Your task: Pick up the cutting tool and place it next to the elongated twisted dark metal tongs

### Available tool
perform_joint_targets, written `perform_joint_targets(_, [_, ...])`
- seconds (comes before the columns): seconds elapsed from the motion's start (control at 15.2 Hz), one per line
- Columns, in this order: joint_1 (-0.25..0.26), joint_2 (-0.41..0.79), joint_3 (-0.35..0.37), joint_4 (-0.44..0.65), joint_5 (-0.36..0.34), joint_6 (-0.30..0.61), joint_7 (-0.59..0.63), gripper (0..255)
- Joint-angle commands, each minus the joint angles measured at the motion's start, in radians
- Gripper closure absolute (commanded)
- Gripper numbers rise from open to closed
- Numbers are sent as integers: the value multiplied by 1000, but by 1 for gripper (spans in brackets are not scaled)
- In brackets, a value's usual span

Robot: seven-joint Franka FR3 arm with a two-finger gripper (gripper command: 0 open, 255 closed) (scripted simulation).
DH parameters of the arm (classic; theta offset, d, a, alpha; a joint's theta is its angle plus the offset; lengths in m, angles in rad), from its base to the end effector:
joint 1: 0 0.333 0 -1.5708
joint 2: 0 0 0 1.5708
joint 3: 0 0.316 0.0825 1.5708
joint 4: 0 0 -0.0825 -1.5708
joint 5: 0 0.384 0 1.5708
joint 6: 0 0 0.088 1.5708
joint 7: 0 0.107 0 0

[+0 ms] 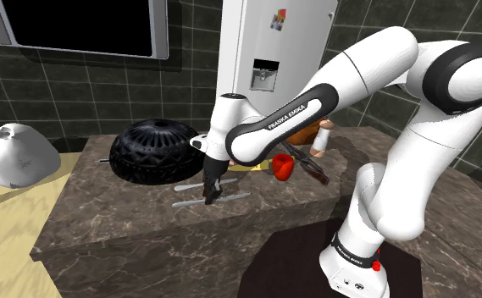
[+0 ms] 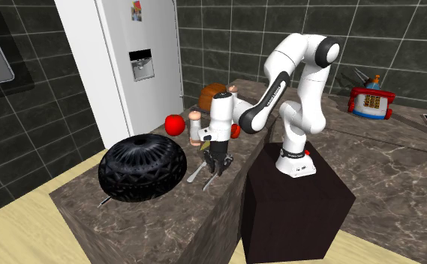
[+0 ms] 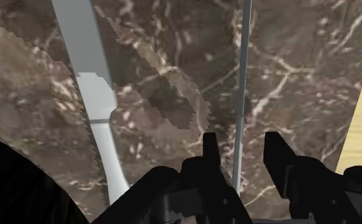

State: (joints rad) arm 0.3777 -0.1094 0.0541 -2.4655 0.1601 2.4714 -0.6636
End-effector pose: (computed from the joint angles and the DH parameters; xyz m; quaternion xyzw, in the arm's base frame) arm 0.4335 0.1992 0.3467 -0.8808 -0.4673 -0.0630 0.0433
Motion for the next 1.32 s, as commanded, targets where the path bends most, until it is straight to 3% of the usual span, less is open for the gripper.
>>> perform_joint_targets(0.0, [0, 0, 0, 0, 0, 0, 0, 255])
perform_joint_targets(0.46, [0, 0, 0, 0, 0, 0, 0, 255])
perform_joint_targets(1.25, [-6, -99, -2, 75, -19, -172, 24, 255])
